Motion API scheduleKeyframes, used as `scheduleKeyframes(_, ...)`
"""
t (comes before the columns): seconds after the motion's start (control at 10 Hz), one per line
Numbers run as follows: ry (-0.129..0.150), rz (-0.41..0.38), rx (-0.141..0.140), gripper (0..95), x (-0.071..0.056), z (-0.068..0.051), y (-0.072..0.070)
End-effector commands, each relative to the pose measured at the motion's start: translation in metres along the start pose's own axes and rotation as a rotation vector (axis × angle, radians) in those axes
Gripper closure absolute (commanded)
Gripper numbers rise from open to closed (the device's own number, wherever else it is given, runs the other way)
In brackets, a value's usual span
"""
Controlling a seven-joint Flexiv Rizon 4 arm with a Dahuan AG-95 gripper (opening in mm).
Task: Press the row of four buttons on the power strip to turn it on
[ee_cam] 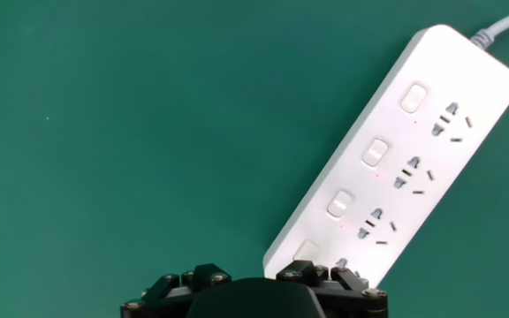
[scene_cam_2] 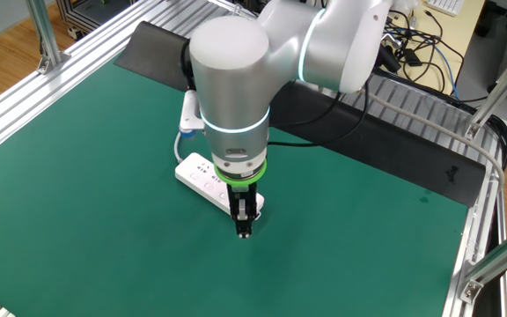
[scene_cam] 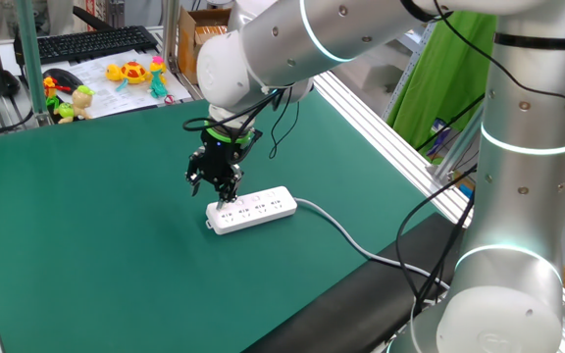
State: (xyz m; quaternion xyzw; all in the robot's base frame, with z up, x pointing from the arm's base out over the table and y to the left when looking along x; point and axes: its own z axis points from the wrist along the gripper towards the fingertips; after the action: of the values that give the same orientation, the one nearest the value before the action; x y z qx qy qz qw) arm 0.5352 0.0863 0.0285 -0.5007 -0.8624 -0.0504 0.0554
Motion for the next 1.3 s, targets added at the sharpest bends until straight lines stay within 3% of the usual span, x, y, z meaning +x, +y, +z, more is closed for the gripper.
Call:
scheduleKeyframes(0.1, 0.001, -0.004, 0.003, 38.0, -0.0021, 0.0006, -0.0005)
scheduleKeyframes(1.3, 0.041, 0.007, -0.016, 38.0, -0.0076, 0.0038, -0.0003)
